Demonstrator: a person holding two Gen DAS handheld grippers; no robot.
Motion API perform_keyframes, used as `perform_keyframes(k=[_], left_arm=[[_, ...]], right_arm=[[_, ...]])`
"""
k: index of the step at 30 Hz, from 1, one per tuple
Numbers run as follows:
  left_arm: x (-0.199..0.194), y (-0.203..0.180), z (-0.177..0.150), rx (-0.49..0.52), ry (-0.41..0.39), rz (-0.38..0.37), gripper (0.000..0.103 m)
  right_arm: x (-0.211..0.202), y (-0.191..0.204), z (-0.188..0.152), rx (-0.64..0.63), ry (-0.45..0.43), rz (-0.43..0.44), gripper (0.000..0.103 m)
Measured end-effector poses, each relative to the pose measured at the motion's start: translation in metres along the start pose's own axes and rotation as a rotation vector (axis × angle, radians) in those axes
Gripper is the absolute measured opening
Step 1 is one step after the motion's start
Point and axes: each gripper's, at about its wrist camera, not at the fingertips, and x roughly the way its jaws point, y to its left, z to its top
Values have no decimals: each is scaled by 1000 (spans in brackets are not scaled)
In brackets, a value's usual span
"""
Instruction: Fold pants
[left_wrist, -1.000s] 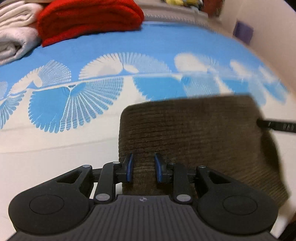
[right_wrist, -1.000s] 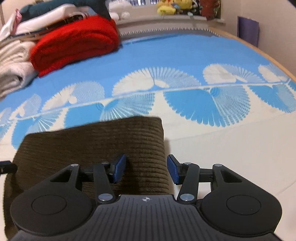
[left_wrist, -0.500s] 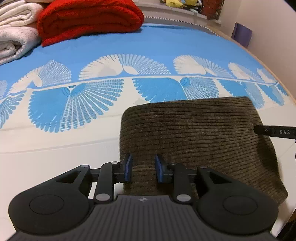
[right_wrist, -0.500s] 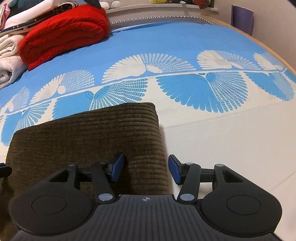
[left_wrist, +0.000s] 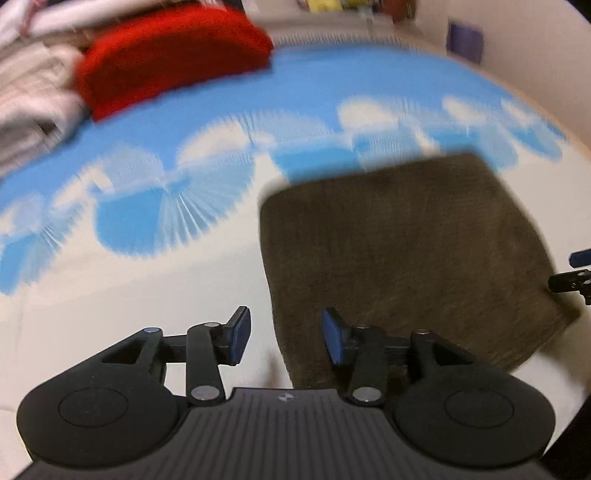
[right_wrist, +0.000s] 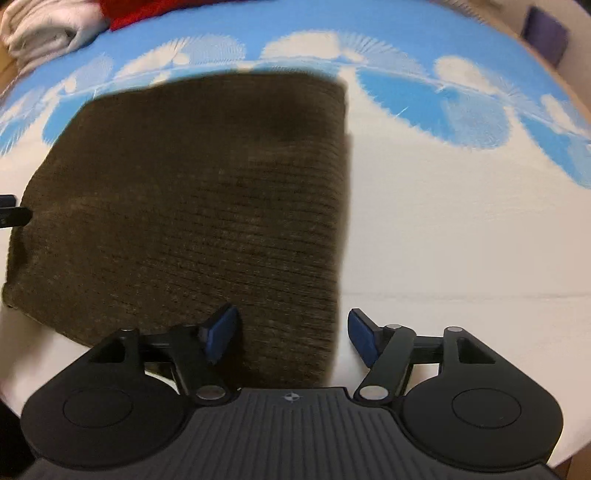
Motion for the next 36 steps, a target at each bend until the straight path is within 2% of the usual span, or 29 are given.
perform_keyframes(k=[1, 3, 5, 7, 8, 11, 13, 16, 19, 23, 27, 36], left_arm=[[-12, 0, 1, -16, -34, 7, 61], [-40, -1, 3, -46, -85, 23, 81], [-68, -6, -1, -44, -132, 35, 91], [-97, -16, -9, -16, -188, 35, 97], [-113, -21, -15, -8, -223, 41, 103], [-146, -39, -37, -57, -298, 38, 103], [-155, -48, -56, -116, -278, 18, 103], [-149, -61, -85, -194, -175, 11, 103], [-137, -67, -91, -183, -72, 8, 103], [-120, -61, -82, -173, -61, 100, 103], [-117, -55, -81, -221, -32, 100, 103], [-101, -61, -83, -204, 6, 62, 103]], right_arm=[[-15, -2, 0, 17, -59, -7, 68], [-46, -6, -2, 77, -179, 1, 70], [-78, -7, -8, 136, -286, 13, 80], [-108, 0, -18, 144, -379, 35, 89], [-120, 4, -24, 134, -416, 44, 93], [-151, 21, -51, 98, -542, 49, 99], [-164, 29, -73, 113, -587, 48, 102], [-164, 34, -93, 150, -552, 69, 102], [-153, 41, -102, 143, -483, 54, 102], [-143, 49, -104, 102, -435, 22, 102], [-140, 50, -105, 104, -419, 24, 102], [-125, 54, -101, 98, -360, 33, 102]])
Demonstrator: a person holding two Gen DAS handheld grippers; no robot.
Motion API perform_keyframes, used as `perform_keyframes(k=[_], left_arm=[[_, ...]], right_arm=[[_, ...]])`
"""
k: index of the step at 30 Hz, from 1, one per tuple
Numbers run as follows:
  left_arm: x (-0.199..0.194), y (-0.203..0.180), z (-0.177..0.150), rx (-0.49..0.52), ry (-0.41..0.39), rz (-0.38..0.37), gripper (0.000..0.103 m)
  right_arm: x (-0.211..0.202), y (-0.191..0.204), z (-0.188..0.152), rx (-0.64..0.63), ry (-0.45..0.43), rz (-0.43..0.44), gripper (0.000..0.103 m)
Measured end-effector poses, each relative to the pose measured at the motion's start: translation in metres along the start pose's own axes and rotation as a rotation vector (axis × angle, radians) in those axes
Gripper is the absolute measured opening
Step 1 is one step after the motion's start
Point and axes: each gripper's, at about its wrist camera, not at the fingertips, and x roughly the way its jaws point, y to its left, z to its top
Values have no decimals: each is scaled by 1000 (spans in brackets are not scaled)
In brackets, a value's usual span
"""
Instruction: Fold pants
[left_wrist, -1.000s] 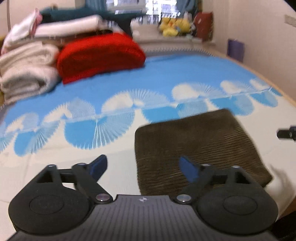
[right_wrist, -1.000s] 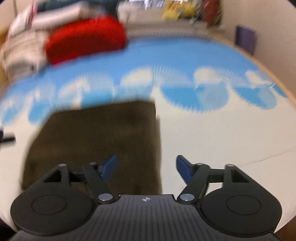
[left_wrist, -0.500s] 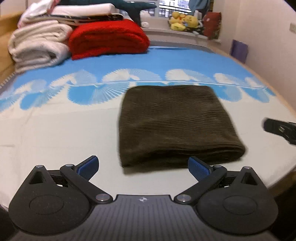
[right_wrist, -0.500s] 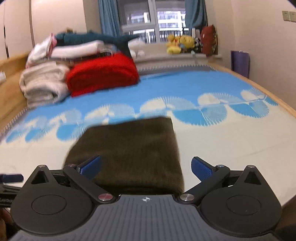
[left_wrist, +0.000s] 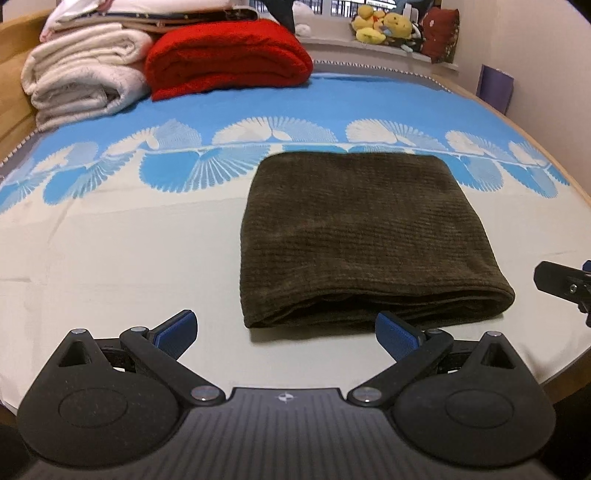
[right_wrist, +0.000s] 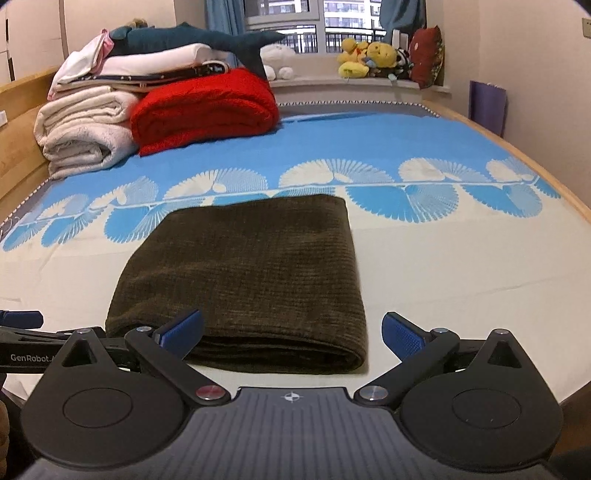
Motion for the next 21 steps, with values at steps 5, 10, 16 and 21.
perform_keyframes(k=[5, 10, 16, 21], left_arm=[[2, 1, 0, -19, 7, -4, 103], [3, -1, 0, -19, 10, -7, 103], [3, -1, 1, -21, 8, -13, 103], [4, -2, 2, -16, 9, -15, 103]], right_arm=[[7, 0, 1, 20, 27, 6, 102], [9, 2, 0, 3, 39, 14, 102], [11, 2, 0, -1, 48, 18, 102], [14, 4, 0, -3, 55, 18, 102]])
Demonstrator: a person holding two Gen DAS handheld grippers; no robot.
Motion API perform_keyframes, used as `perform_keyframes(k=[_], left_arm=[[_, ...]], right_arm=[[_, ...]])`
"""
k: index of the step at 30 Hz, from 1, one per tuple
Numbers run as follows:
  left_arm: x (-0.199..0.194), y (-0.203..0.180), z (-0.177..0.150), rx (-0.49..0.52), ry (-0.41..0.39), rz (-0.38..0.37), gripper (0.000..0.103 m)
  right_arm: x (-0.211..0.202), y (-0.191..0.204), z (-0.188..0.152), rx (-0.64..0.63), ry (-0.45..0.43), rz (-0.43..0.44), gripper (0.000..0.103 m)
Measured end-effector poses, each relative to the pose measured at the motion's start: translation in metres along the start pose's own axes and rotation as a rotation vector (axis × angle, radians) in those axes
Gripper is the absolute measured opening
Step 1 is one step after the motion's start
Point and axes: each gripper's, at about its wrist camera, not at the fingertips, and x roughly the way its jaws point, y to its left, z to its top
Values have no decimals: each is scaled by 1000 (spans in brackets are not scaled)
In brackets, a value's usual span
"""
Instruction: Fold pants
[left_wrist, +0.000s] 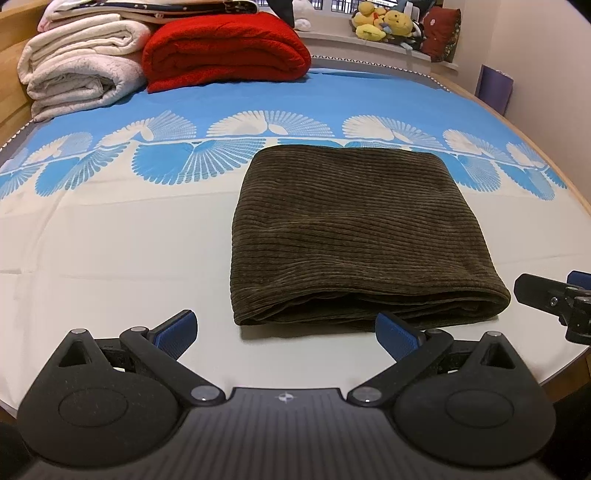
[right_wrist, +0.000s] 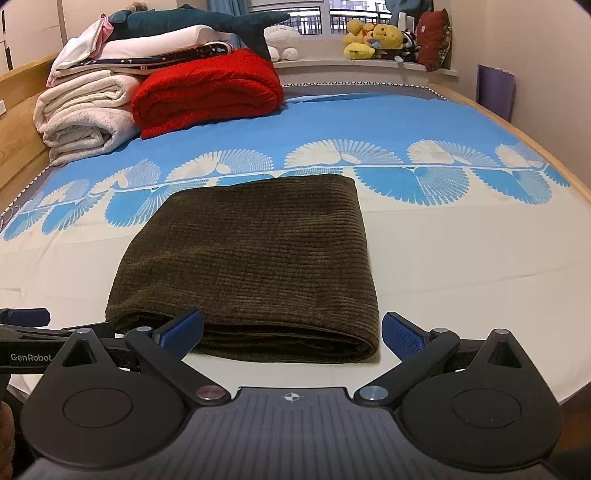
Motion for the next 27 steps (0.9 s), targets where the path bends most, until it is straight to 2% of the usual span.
perform_keyframes(k=[27], left_arm=[[1, -2, 0, 11, -14, -16, 103]], right_arm=[[7, 7, -1, -43, 16, 9, 102]])
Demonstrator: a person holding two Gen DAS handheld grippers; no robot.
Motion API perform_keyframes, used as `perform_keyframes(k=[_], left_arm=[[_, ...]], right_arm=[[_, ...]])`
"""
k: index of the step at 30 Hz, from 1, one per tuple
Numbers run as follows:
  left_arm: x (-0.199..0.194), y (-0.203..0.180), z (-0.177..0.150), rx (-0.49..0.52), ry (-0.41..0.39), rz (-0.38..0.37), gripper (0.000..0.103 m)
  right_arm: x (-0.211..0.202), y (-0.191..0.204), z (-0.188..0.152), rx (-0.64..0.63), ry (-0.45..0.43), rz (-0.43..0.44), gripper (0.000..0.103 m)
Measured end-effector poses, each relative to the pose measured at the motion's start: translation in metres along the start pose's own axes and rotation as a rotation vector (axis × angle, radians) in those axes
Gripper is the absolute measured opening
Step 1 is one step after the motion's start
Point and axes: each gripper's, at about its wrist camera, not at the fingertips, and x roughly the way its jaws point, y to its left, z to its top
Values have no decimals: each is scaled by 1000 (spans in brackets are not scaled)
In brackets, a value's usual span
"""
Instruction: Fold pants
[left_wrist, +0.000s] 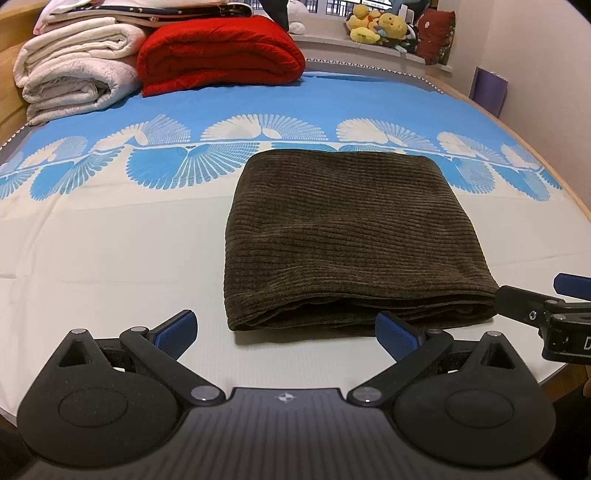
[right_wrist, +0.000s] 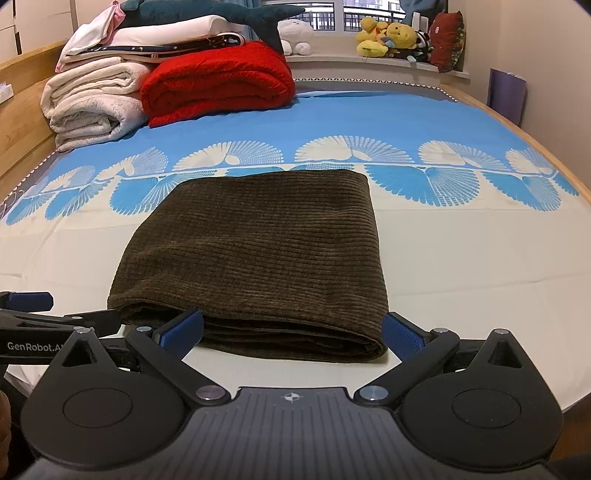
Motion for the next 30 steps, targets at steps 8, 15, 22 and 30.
perform_keyframes(k=[8, 15, 22, 30], left_arm=[[0, 0, 0, 7, -6, -4, 103], [-1, 0, -1, 13, -9, -7, 103], [-1, 0, -1, 20, -11, -11, 103], [0, -1, 0, 23, -14, -15, 103]], right_arm=[[0, 0, 0, 0, 0, 1, 102], [0, 1, -1, 1, 0, 1, 102], [0, 1, -1, 2, 0, 3, 102], [0, 2, -1, 1, 2, 4, 102]])
